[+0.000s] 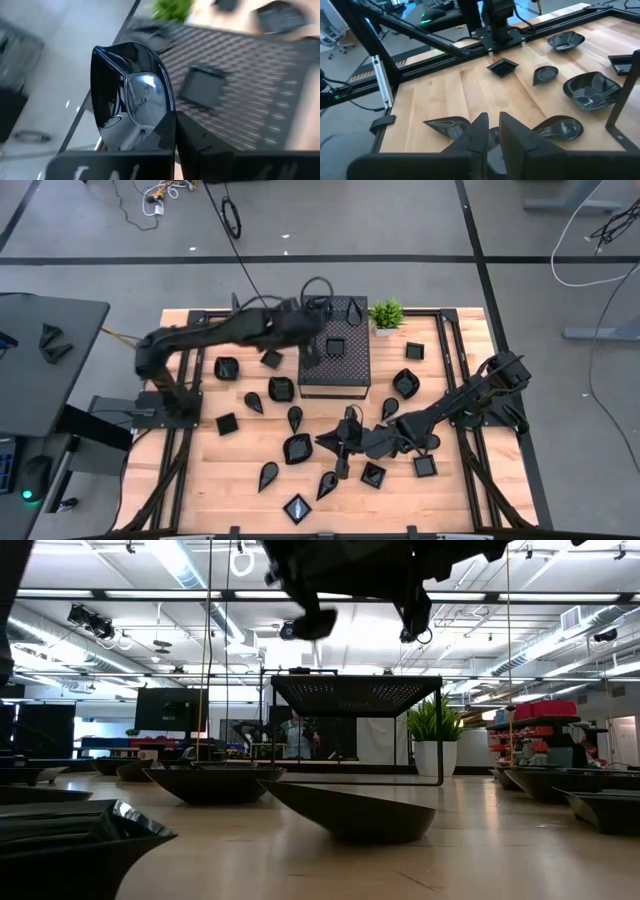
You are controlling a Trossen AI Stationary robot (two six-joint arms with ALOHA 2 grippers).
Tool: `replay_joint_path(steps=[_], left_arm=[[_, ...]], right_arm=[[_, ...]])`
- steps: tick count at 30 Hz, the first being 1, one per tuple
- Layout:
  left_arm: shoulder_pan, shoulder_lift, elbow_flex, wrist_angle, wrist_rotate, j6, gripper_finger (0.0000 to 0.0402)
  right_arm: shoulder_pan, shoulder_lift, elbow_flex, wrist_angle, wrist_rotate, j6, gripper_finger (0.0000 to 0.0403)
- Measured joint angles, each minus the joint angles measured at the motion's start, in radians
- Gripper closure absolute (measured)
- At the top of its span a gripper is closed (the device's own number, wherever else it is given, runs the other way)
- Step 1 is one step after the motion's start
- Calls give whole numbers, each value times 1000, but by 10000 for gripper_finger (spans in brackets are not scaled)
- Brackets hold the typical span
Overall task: Pick & Place Mini shaped plates
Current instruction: Stack the black leaf-shaped plate on top of the black leaf-shaped plate on the shelf
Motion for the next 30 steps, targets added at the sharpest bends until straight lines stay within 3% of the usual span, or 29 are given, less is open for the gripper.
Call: replay_joint_path(steps=[11,19,30], left_arm=[[173,162,6,122,-30,56,392],[180,208,6,232,-28,128,392],[175,214,6,212,21,127,390]], right_arm=[[26,0,0,-1,68,-4,353],[43,0,0,3,77,-16,353],[44,0,0,11,77,-19,353]])
